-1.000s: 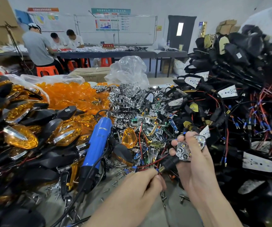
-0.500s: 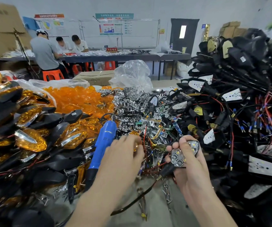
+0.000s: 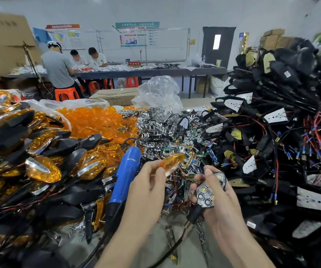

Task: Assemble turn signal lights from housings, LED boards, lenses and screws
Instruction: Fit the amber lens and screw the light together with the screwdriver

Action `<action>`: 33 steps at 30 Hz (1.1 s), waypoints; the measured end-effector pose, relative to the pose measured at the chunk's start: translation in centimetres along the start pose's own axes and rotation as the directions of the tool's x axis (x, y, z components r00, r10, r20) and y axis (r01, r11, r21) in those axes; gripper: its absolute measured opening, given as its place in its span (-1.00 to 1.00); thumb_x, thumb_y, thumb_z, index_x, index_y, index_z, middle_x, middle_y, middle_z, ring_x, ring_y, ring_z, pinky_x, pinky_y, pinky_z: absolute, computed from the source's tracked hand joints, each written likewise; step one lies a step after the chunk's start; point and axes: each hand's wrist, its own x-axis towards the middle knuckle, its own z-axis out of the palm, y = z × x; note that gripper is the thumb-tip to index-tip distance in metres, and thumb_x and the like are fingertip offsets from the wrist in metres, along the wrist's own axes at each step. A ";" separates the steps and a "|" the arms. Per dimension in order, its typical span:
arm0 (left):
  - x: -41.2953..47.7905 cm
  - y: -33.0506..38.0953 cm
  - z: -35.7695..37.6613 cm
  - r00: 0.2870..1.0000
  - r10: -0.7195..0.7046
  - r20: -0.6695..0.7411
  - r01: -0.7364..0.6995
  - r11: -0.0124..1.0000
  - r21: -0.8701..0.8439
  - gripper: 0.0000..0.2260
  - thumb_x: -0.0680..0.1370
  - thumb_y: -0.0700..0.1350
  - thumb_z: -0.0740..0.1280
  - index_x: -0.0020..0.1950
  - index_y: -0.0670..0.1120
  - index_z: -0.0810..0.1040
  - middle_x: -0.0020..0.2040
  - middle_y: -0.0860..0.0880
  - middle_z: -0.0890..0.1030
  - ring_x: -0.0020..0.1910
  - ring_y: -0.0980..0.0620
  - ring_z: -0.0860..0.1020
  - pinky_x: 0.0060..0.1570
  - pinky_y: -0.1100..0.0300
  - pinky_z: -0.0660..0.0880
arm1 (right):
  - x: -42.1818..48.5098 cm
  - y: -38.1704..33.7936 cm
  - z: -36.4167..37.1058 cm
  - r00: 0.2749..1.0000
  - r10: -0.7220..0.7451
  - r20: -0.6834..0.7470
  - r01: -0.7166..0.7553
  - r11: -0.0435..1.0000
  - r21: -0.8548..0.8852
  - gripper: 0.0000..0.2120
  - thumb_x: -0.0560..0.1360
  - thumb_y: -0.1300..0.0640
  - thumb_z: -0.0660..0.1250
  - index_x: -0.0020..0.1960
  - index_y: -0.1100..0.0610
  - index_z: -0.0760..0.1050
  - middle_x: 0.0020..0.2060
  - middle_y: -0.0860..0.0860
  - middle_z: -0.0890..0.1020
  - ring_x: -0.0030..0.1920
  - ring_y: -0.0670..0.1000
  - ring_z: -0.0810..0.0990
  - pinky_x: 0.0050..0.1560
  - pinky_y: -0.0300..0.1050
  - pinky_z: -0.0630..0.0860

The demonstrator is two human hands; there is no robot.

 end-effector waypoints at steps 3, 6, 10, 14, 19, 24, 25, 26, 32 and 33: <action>-1.4 0.5 -0.1 0.986 -0.117 0.118 0.143 0.958 -0.249 -0.81 0.67 -0.08 0.22 0.10 0.13 0.62 -0.04 0.14 0.71 -0.05 0.09 0.68 -0.05 0.12 0.63 | -0.2 0.2 0.5 1.000 -0.004 0.003 0.004 1.000 -0.027 -0.58 0.35 -0.06 0.47 0.15 0.10 0.62 -0.19 0.07 0.69 -0.29 0.00 0.65 -0.44 -0.16 0.52; -1.7 0.6 -0.1 0.980 -0.139 0.141 0.180 0.923 -0.339 -0.79 0.68 -0.12 0.20 0.12 0.02 0.63 -0.02 0.03 0.72 -0.02 0.02 0.70 -0.02 0.11 0.65 | -0.4 0.2 0.6 1.000 -0.005 0.022 0.007 0.997 -0.077 -0.46 0.28 -0.10 0.52 0.19 0.10 0.62 -0.17 0.07 0.69 -0.24 -0.02 0.65 -0.40 -0.16 0.54; -2.1 1.1 0.0 0.978 -0.086 0.192 0.152 0.920 -0.360 -0.79 0.68 -0.12 0.20 0.12 0.04 0.63 -0.05 0.01 0.73 -0.12 0.02 0.71 -0.10 0.23 0.62 | -0.6 0.2 0.3 0.997 0.024 0.073 -0.017 0.995 -0.095 -0.56 0.30 -0.06 0.55 0.13 0.07 0.67 -0.12 0.16 0.69 -0.31 0.02 0.59 -0.41 -0.16 0.53; -2.2 1.3 0.1 0.971 -0.059 0.230 0.147 0.909 -0.390 -0.80 0.61 -0.02 0.23 0.13 0.04 0.61 -0.08 0.00 0.73 -0.17 0.00 0.72 -0.17 0.26 0.61 | -0.5 0.1 0.1 0.995 0.056 0.088 -0.047 0.994 -0.099 -0.73 0.33 -0.01 0.55 0.01 0.00 0.71 -0.10 0.17 0.72 -0.29 0.03 0.63 -0.40 -0.17 0.53; -2.7 0.5 -0.2 0.989 0.088 0.123 -0.075 0.992 -0.100 -0.80 0.59 0.08 0.26 0.20 0.24 0.50 0.12 0.24 0.59 0.06 0.22 0.61 -0.04 0.40 0.52 | -0.3 0.5 0.2 0.997 0.048 0.052 -0.042 0.993 -0.114 -0.64 0.26 -0.03 0.58 0.01 0.08 0.71 -0.15 0.17 0.70 -0.31 0.05 0.57 -0.45 -0.17 0.49; -2.8 -0.1 -0.4 0.896 0.388 0.216 -0.444 0.766 0.465 -0.77 0.52 0.10 0.32 0.15 0.25 0.39 0.26 0.31 0.42 0.20 0.28 0.45 0.06 0.39 0.43 | -0.3 0.6 0.3 0.998 0.053 0.036 -0.048 0.991 -0.123 -0.64 0.21 -0.01 0.58 -0.05 0.11 0.69 -0.25 0.17 0.65 -0.38 0.02 0.54 -0.48 -0.18 0.48; -2.8 0.0 -0.4 0.883 0.410 0.229 -0.467 0.716 0.519 -0.73 0.49 0.09 0.35 0.15 0.21 0.40 0.26 0.27 0.46 0.17 0.26 0.46 0.06 0.36 0.45 | -0.3 0.6 0.3 0.998 0.058 0.036 -0.053 0.990 -0.130 -0.68 0.22 0.01 0.58 -0.07 0.10 0.69 -0.26 0.16 0.65 -0.39 0.01 0.54 -0.48 -0.18 0.48; -2.8 0.1 -0.3 0.874 0.421 0.243 -0.481 0.684 0.548 -0.72 0.47 0.08 0.37 0.15 0.17 0.42 0.25 0.22 0.51 0.16 0.22 0.48 0.06 0.33 0.46 | -0.3 0.6 0.3 0.997 0.065 0.038 -0.060 0.989 -0.132 -0.70 0.24 0.03 0.57 -0.07 0.10 0.69 -0.26 0.15 0.65 -0.39 -0.01 0.55 -0.48 -0.19 0.49; -2.6 0.2 -0.3 0.850 0.438 0.292 -0.519 0.601 0.608 -0.72 0.41 0.05 0.42 0.09 0.04 0.54 0.22 0.09 0.61 0.12 0.07 0.61 0.05 0.17 0.48 | -0.3 0.7 0.0 0.995 0.078 0.055 -0.068 0.984 -0.166 -0.64 0.27 0.02 0.56 0.03 0.12 0.68 -0.25 0.15 0.66 -0.39 0.01 0.54 -0.47 -0.17 0.49; -2.6 0.3 -0.2 0.854 0.432 0.292 -0.514 0.604 0.609 -0.72 0.40 0.05 0.42 0.07 0.03 0.54 0.22 0.08 0.62 0.11 0.06 0.62 0.02 0.13 0.55 | -0.3 0.7 0.0 0.996 0.072 0.061 -0.060 0.982 -0.178 -0.68 0.26 0.00 0.57 -0.02 0.08 0.71 -0.25 0.15 0.67 -0.40 0.01 0.53 -0.46 -0.17 0.50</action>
